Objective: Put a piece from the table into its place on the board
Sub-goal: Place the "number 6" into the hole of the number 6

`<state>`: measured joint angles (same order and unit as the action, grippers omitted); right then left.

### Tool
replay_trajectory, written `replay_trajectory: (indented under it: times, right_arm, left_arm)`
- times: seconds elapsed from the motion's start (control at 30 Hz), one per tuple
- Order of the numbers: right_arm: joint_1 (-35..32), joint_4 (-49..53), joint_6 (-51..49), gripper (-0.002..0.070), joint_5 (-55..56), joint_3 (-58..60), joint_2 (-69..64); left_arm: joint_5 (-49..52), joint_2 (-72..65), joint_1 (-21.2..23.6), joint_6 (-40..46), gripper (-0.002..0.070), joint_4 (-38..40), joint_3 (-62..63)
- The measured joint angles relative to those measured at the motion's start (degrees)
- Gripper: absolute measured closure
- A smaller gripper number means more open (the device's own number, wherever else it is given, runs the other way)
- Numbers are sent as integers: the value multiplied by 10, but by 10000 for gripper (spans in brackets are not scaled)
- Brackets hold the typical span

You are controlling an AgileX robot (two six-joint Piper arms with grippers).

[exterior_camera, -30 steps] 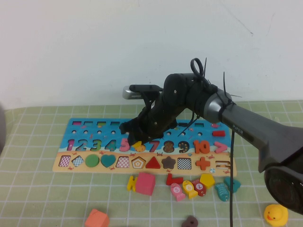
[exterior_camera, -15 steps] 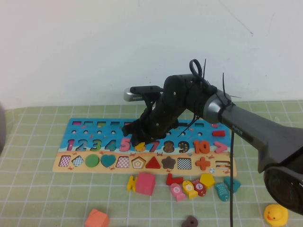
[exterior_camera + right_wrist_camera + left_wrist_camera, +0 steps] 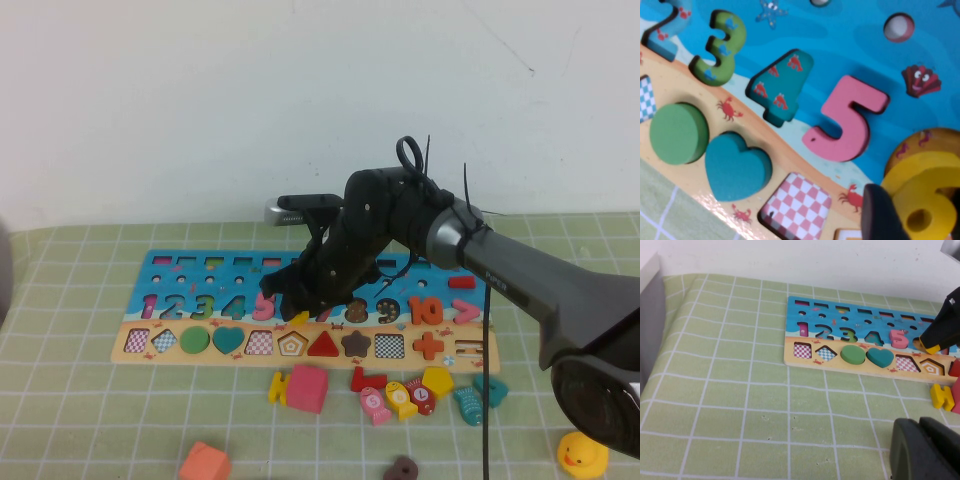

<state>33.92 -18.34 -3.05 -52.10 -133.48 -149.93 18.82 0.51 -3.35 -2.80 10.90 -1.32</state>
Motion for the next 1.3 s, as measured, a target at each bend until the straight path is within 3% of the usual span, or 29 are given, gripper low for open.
replay_trajectory:
  times: [1.07, 1.17, 1.3]
  right_arm:
    - [0, 10, -26, 344, 33, 0, -1]
    - [0, 11, -26, 370, 36, 0, -1]
    - [0, 11, -26, 511, 58, 0, 0]
  left_arm:
    - [0, 0, 0, 1, 676, 0, 0]
    - [0, 0, 0, 1, 676, 0, 0]
    - [0, 0, 0, 1, 676, 0, 0]
